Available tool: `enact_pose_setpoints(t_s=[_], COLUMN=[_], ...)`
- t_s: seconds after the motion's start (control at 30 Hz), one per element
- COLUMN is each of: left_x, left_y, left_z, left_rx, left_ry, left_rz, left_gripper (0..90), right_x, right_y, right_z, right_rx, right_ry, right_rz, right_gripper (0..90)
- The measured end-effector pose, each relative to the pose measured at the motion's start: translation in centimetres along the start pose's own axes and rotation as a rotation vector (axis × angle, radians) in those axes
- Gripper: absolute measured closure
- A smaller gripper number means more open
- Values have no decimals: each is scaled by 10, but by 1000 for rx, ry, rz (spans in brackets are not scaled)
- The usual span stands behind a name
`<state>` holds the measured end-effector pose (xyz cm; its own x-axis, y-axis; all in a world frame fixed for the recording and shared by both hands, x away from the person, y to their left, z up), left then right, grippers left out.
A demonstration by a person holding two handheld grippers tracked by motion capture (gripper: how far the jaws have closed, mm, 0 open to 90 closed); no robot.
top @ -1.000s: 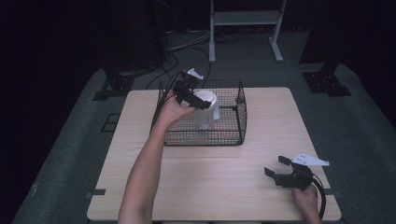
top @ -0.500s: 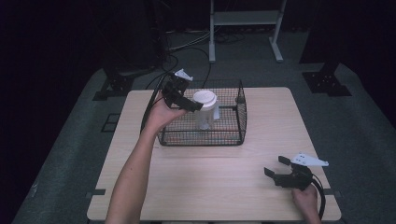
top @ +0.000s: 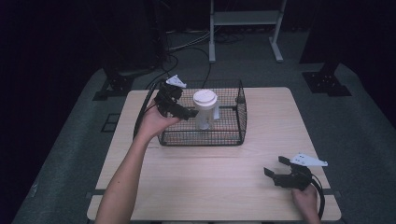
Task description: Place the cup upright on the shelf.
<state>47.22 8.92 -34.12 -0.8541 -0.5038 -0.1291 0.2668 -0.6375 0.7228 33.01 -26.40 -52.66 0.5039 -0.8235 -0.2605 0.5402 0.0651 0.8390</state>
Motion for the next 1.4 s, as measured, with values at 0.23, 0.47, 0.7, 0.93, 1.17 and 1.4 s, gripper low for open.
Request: enact_pose_setpoints(t_s=[0.23,0.47,0.7,0.93,1.17,1.4], left_x=[6,16,28,38,45,53], left_y=[-10,-18,-26,-39,-48,-56], left_z=[3,9,13,11,11,15], left_rx=[4,16,10,0,11,19], left_ry=[-11,-18,-33,-40,-56,-57], left_rz=[-1,-13,-33,-48,-45,-57], left_gripper=[0,0,0,0,0,0], right_x=[0,0,0,0,0,0], right_y=[0,-1,-1,0,-1,-1], right_z=[0,0,-1,0,0,-1], right_rx=[-1,-7,-11,-3,-7,-5], right_ry=[-4,-12,-14,-11,-12,-15], right_rz=[-3,4,12,5,3,14], right_gripper=[129,129,129,129,129,129])
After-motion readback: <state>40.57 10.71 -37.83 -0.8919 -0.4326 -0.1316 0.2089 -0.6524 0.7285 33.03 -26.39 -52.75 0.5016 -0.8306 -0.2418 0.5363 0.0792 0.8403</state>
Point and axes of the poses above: each handheld gripper's, and its own axes: z roughly backward along the jaws, y roughly out of its top, x roughly to its right, the point moved 6 cm from there along -z, roughly forward along the jaws, and after that the axes turned 7 degrees about -z, right-handed, at the moved point
